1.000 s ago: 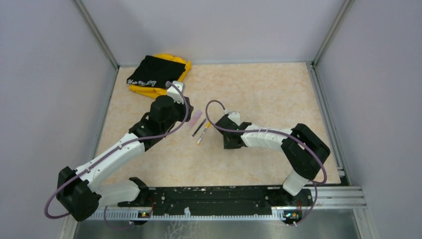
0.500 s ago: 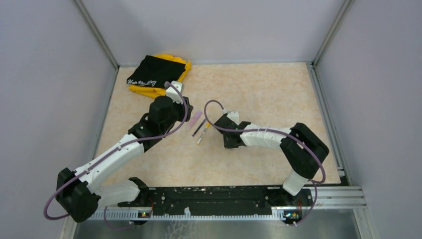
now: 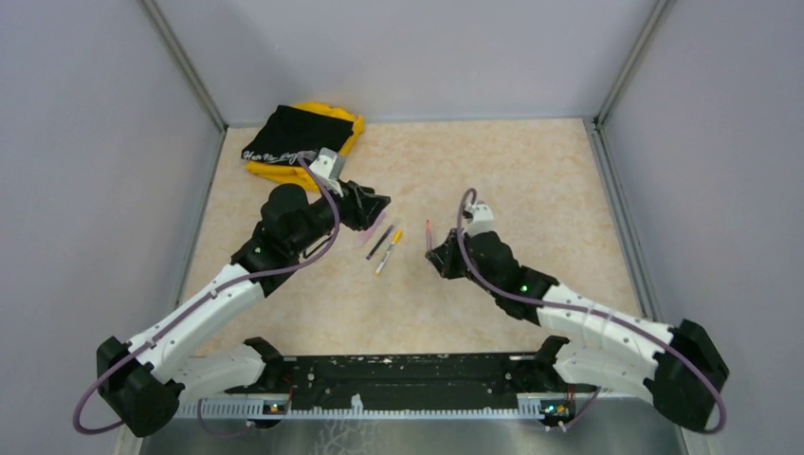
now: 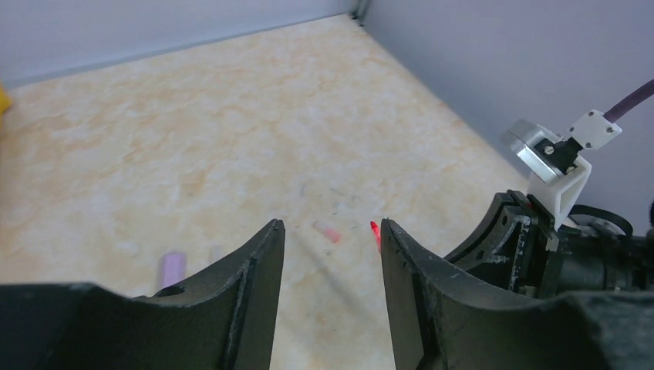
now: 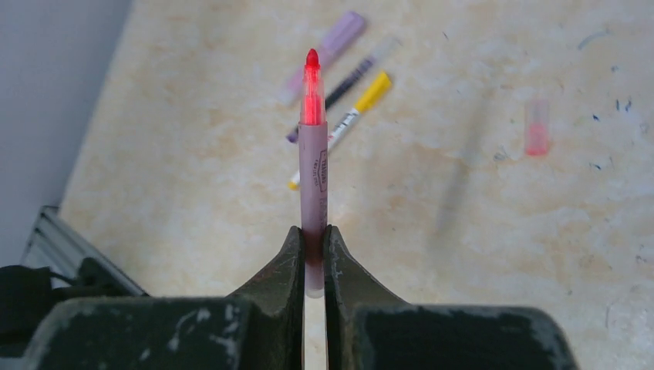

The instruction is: Insert the pens into the pen caps

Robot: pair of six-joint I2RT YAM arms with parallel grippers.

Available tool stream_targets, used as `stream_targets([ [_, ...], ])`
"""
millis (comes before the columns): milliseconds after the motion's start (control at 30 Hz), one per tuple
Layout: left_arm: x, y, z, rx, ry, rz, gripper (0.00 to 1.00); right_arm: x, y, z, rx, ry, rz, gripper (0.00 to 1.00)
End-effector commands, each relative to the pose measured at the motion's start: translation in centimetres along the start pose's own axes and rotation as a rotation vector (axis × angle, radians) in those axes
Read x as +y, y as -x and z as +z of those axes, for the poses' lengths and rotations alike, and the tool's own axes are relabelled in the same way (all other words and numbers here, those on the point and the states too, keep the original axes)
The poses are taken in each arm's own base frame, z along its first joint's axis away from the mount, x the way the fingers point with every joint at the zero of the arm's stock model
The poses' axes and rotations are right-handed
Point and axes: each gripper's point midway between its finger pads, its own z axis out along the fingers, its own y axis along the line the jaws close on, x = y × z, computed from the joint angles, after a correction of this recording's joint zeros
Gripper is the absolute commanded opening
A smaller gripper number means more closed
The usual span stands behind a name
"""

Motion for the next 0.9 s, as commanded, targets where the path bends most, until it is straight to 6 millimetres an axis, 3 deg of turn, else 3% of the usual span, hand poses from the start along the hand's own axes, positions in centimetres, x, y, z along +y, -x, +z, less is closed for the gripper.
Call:
stream_targets([
  [0,-5.1,2.9,-0.7,-0.09,-0.262,-0.066,0.55,4.5,6.1,-3.7,-0.314,0.289,0.042,0.0],
  [133,-7.0,3.0,-1.0,-0.094,-0.371,-0.107,0.57,5.7,8.5,-6.2,-0.434,0.379,0.056,0.0],
  [300,-8.7,2.5,-1.0,-0.08,-0.478,-0.158,0.57,7.8,10.1,-7.9,-0.498,0.488,0.046,0.0],
  [667,-10.7,0.9,-0.7,-0.017,-0.589,-0.151,0.58,10.2,11.7,-8.6,-0.517,0.575,0.04,0.0],
  [867,-10.7,-0.5,-0.1,0.018,-0.587,-0.15,0.58,11.3,12.2,-9.3,-0.526,0.628,0.024,0.0],
])
